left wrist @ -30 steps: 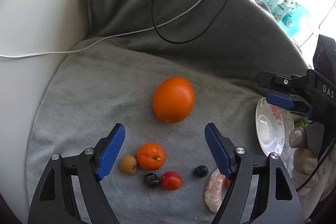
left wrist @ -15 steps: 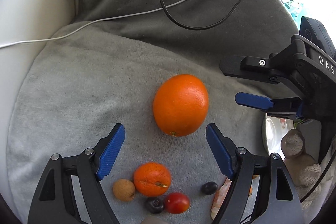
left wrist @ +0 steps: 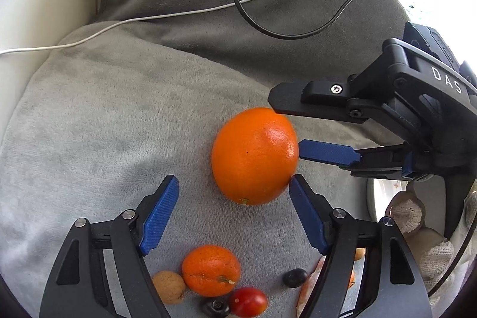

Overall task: Organize fruits
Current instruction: 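Close the left tool fingers around the large orange and lift it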

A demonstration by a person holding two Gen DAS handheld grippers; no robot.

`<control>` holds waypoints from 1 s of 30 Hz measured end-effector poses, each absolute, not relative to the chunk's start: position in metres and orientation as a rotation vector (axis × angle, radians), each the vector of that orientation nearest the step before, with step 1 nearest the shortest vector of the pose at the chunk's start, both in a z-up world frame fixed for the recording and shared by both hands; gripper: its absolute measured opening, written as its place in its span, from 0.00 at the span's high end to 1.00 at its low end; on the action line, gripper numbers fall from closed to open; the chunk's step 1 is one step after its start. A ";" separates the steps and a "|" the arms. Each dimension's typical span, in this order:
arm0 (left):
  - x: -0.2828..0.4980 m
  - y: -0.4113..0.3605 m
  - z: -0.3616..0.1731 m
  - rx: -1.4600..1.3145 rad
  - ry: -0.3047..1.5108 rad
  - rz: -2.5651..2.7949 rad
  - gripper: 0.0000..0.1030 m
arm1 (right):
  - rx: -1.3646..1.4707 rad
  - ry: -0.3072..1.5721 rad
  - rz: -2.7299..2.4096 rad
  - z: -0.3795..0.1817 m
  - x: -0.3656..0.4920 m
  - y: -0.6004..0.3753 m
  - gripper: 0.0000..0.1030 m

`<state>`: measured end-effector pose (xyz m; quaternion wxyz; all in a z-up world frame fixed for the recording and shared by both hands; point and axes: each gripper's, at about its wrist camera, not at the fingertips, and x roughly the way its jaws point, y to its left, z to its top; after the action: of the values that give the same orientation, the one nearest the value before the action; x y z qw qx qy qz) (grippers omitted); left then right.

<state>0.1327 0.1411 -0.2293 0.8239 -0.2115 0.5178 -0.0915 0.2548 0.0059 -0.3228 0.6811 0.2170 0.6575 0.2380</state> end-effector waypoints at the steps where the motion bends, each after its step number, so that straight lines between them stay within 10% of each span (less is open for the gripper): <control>1: 0.133 0.141 -0.229 -0.451 1.101 -0.203 0.28 | 0.486 1.482 0.536 -0.325 0.255 0.007 0.25; 30: 0.137 0.108 -0.226 -0.403 1.076 -0.302 0.47 | 0.425 1.517 0.519 -0.332 0.258 0.024 0.38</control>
<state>0.1368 0.1077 -0.2264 0.8286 -0.1900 0.5071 -0.1422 0.2584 0.0240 -0.3320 0.6752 0.1891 0.6746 0.2308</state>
